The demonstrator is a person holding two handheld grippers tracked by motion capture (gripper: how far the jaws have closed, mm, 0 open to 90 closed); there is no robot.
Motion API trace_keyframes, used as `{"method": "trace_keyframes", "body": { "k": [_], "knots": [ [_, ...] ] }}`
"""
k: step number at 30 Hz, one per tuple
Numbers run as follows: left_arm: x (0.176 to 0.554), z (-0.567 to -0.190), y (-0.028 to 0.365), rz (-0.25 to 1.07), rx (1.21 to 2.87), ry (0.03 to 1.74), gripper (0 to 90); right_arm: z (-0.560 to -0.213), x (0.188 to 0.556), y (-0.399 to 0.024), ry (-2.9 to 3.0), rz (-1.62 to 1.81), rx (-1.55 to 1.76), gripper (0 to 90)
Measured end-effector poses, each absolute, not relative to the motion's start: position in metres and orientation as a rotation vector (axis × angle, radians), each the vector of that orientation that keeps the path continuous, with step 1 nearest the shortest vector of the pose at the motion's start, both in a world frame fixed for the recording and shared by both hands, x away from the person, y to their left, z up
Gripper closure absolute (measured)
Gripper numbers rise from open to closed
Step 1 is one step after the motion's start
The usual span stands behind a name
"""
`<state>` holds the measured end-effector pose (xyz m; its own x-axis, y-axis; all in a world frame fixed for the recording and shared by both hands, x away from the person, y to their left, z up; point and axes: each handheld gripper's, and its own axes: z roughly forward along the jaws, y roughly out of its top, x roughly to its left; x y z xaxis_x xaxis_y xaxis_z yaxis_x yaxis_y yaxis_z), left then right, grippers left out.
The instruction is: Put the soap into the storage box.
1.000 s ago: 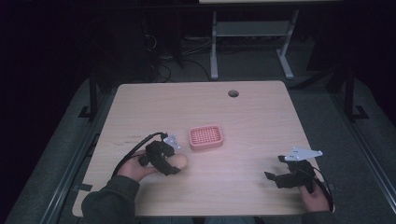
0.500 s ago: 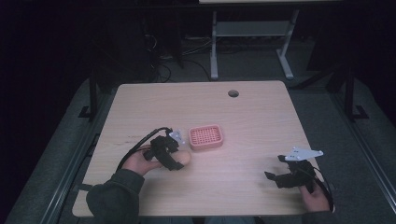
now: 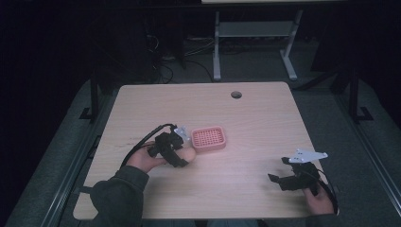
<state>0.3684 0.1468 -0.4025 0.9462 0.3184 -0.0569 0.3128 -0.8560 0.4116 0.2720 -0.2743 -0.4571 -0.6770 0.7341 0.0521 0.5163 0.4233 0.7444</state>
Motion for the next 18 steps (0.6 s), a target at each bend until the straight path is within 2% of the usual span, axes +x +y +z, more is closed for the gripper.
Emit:
{"method": "trace_keyframes", "body": {
  "k": [18],
  "knots": [
    [0.385,-0.392,0.127,0.035,2.69,0.411,32.5,-0.456,0.272,-0.275,2.398,1.114,1.081,14.1]
  ]
}}
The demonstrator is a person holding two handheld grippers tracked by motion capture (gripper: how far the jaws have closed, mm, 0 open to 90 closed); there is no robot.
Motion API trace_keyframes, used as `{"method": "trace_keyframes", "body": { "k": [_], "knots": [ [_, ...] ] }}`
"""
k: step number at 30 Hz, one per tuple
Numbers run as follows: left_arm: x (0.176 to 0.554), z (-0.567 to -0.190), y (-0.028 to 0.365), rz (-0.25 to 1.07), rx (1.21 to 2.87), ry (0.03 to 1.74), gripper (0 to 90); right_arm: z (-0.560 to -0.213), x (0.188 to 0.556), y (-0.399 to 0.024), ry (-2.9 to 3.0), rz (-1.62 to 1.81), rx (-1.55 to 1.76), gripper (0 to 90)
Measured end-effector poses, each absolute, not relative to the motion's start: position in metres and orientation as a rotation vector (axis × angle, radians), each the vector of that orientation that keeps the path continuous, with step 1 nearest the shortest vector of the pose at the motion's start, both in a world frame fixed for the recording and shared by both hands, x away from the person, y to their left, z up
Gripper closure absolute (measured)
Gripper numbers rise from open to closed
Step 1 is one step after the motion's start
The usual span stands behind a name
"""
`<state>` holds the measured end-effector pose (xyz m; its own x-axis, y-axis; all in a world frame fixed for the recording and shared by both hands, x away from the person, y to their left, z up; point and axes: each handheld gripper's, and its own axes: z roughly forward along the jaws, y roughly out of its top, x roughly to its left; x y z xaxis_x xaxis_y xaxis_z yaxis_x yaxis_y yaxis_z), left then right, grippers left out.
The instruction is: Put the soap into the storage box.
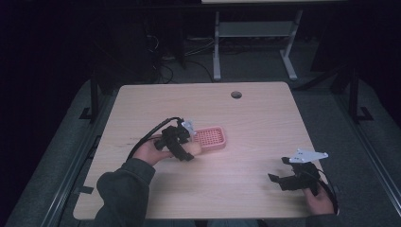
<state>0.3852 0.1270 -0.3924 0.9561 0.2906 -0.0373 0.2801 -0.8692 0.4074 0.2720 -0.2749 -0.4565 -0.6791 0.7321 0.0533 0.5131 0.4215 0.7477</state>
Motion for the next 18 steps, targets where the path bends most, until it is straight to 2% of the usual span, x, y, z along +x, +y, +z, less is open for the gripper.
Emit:
{"method": "trace_keyframes", "body": {
  "k": [18],
  "knots": [
    [0.404,-0.394,0.117,0.023,2.682,0.416,32.5,-0.456,0.272,-0.276,2.394,1.121,1.089,14.1]
  ]
}}
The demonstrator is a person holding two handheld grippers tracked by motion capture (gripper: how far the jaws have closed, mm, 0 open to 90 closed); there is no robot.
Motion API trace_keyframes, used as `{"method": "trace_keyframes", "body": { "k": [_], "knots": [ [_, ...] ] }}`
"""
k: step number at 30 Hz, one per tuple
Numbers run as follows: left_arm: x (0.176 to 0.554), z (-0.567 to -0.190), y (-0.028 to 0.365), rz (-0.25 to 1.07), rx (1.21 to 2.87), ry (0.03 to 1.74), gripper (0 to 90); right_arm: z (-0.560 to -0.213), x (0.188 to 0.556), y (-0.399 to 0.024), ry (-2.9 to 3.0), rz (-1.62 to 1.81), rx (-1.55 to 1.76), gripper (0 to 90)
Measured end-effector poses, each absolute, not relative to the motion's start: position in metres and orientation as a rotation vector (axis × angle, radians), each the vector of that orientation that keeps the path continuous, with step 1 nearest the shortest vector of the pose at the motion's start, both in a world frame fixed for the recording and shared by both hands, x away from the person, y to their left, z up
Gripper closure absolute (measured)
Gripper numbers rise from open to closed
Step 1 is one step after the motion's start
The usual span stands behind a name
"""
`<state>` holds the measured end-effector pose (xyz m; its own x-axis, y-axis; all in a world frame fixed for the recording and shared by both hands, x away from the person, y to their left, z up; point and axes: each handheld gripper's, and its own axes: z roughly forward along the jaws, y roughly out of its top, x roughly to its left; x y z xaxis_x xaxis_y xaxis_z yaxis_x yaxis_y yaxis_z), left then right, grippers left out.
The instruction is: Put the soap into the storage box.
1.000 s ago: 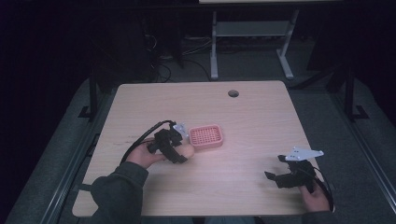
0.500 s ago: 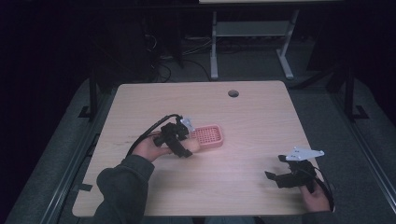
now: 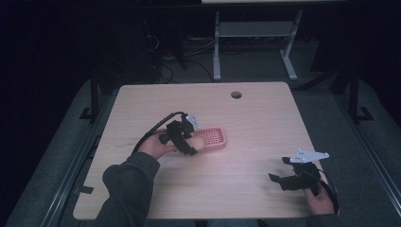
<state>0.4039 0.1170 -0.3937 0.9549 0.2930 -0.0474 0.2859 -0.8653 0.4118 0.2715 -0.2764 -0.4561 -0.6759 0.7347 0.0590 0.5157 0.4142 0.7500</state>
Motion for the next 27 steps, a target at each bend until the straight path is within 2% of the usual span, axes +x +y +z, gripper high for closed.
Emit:
{"method": "trace_keyframes", "body": {
  "k": [14,27],
  "knots": [
    [0.413,-0.4,0.115,0.004,2.683,0.429,32.5,-0.457,0.272,-0.278,2.389,1.125,1.087,14.1],
    [0.421,-0.386,0.097,0.034,2.69,0.371,32.5,-0.457,0.272,-0.28,2.384,1.138,1.085,14.1]
  ]
}}
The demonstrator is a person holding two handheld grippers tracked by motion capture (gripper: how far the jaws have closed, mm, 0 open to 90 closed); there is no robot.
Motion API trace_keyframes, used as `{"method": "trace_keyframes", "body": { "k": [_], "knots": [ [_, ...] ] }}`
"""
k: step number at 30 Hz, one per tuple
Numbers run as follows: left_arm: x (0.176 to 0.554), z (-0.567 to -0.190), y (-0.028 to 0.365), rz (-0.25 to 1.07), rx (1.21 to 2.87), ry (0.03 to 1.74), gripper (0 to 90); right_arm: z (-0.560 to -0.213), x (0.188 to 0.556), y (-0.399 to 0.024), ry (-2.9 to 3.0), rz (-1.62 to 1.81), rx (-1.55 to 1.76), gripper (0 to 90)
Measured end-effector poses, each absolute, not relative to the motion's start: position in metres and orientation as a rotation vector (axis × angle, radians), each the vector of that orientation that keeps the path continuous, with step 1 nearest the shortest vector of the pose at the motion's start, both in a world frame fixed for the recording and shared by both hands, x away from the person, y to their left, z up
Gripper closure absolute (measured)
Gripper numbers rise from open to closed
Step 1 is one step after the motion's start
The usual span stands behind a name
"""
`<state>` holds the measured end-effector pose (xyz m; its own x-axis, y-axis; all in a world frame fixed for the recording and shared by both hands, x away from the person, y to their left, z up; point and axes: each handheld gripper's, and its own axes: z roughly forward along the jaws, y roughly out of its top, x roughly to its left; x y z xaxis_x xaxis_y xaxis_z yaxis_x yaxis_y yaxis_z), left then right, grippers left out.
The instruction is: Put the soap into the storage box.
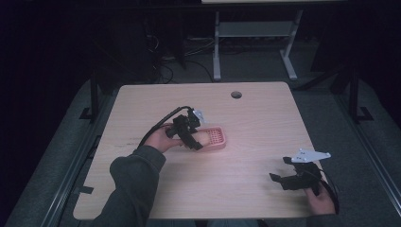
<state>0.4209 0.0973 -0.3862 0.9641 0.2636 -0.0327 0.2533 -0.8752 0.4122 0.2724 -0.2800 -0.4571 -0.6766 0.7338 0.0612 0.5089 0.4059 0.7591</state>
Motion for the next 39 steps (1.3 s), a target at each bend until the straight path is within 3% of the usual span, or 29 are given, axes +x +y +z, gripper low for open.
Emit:
{"method": "trace_keyframes", "body": {
  "k": [17,39],
  "knots": [
    [0.436,-0.374,0.08,0.07,2.679,0.346,32.5,-0.456,0.272,-0.283,2.373,1.144,1.098,14.1],
    [0.453,-0.392,0.063,0.044,2.705,0.352,32.4,-0.457,0.272,-0.283,2.379,1.137,1.101,14.2]
  ]
}}
